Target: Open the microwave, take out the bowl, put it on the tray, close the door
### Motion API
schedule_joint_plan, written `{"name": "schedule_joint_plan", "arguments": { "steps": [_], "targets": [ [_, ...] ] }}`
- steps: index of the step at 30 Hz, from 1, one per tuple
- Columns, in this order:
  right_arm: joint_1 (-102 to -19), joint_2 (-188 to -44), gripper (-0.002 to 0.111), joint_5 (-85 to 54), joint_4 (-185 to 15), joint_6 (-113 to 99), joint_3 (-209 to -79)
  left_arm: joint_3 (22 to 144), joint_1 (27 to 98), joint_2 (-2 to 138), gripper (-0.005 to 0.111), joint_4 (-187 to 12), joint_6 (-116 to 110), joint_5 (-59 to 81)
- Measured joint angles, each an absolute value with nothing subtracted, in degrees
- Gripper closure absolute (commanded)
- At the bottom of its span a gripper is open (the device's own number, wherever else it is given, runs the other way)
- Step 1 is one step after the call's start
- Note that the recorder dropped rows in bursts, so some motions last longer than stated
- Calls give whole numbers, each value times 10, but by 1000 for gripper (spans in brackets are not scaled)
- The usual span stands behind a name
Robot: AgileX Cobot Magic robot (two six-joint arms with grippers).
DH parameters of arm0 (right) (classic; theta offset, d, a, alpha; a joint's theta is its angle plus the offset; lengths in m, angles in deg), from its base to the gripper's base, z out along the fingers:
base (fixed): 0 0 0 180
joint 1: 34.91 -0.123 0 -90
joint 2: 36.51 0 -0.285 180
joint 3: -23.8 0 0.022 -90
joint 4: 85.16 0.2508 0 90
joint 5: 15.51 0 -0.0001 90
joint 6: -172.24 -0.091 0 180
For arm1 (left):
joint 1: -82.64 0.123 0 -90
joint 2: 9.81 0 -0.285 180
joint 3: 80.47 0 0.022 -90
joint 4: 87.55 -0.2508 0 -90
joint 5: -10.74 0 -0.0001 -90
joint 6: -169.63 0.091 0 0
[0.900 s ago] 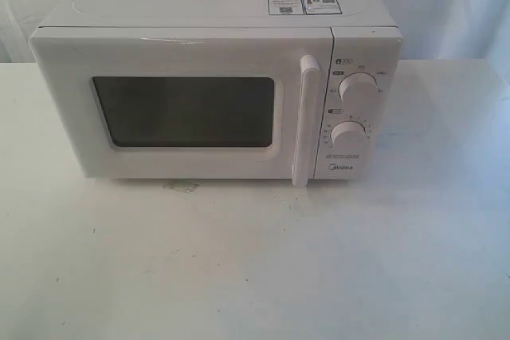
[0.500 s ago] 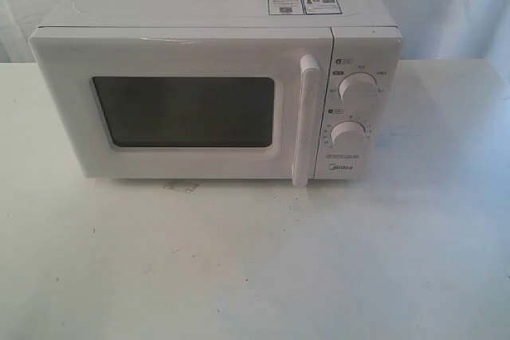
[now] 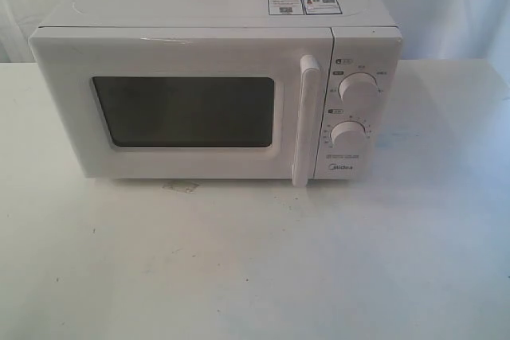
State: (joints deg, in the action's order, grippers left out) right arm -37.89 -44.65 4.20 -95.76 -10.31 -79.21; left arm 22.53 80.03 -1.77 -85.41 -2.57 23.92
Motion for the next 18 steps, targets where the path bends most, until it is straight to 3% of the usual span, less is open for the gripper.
{"name": "schedule_joint_plan", "arguments": {
  "steps": [10, 18],
  "targets": [
    [-379, -446, 108, -56, -981, -97, -792, 225, 800, -18, 107, -854, -26, 239],
    [-379, -446, 108, -283, -983, -97, -792, 225, 800, -18, 107, -854, -26, 239]
  ]
}}
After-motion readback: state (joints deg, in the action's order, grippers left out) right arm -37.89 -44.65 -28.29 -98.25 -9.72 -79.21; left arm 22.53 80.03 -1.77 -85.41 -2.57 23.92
